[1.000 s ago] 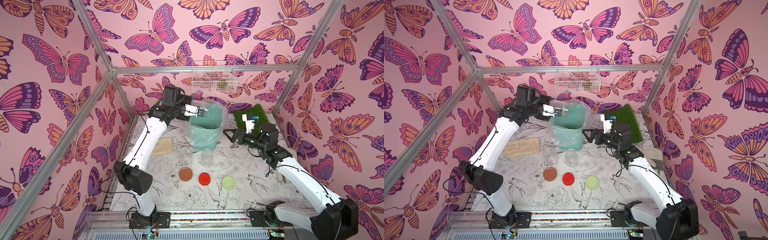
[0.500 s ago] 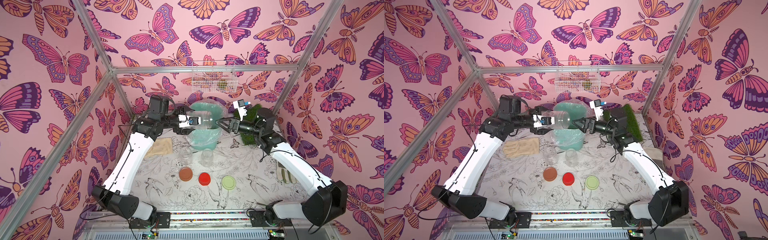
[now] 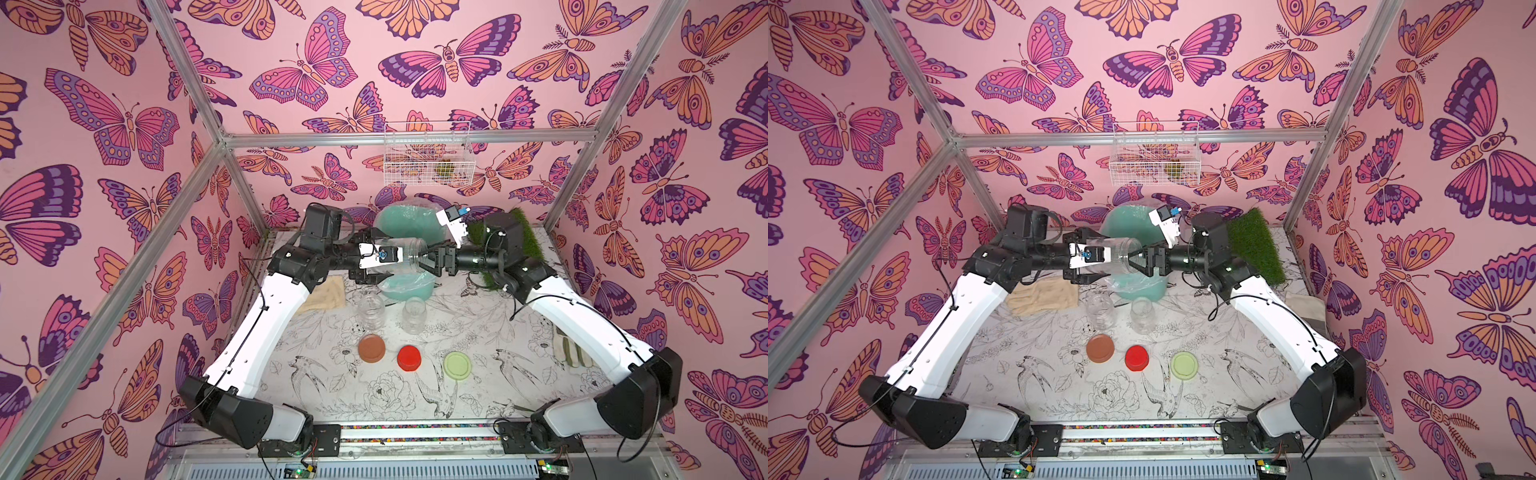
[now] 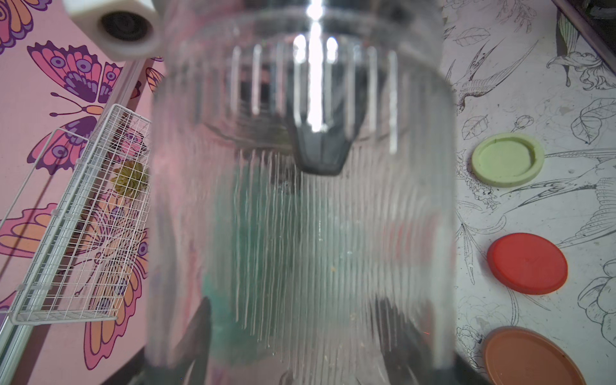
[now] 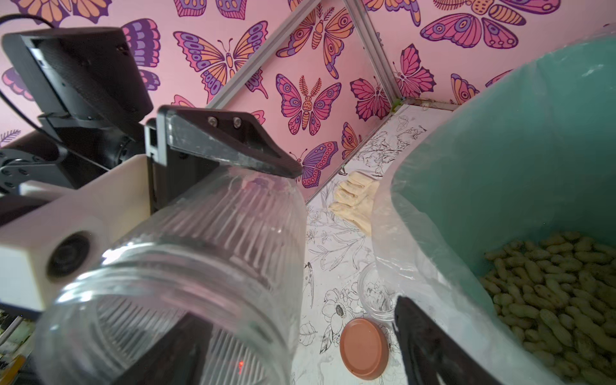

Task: Empty moldy peanuts from jars
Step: Place the jar at the center of the board.

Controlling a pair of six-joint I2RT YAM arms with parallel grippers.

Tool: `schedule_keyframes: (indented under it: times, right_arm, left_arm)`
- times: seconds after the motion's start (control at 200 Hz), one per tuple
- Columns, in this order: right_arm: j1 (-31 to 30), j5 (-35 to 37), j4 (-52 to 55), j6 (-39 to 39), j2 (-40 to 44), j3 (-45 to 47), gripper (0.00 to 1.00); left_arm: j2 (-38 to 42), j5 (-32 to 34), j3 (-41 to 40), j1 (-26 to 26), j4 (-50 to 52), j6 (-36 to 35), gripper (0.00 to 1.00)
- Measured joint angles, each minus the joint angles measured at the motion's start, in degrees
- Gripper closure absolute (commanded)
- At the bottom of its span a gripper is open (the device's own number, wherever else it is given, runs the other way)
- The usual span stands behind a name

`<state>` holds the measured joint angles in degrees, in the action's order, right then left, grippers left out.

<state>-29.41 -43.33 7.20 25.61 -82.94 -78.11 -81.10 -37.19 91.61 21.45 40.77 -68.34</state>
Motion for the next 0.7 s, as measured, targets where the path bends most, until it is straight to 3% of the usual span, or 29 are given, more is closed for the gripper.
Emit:
schedule_keyframes:
  times: [0.19, 0.376, 0.496, 0.701]
  right_arm:
    - [-1.0, 1.3, 2.4, -1.2, -2.2, -2.4, 0.34]
    - [-2.9, 0.8, 4.3, -1.7, -4.3, -4.8, 0.56]
    - [-3.0, -0.3, 4.9, -1.5, -5.0, -4.9, 0.73]
    - [-2.4, 1.9, 7.1, -2.0, -6.1, -4.7, 1.00]
  left_arm:
    - [0.1, -0.5, -0.9, 1.3, -0.1, 0.7, 1.00]
    - [1.4, -0.2, -4.5, 2.0, -2.3, 3.4, 1.00]
    - [2.5, 1.0, -7.8, 2.0, -4.9, 5.2, 0.86]
    - [4.0, 1.4, -11.6, 1.9, -8.9, 9.4, 0.72]
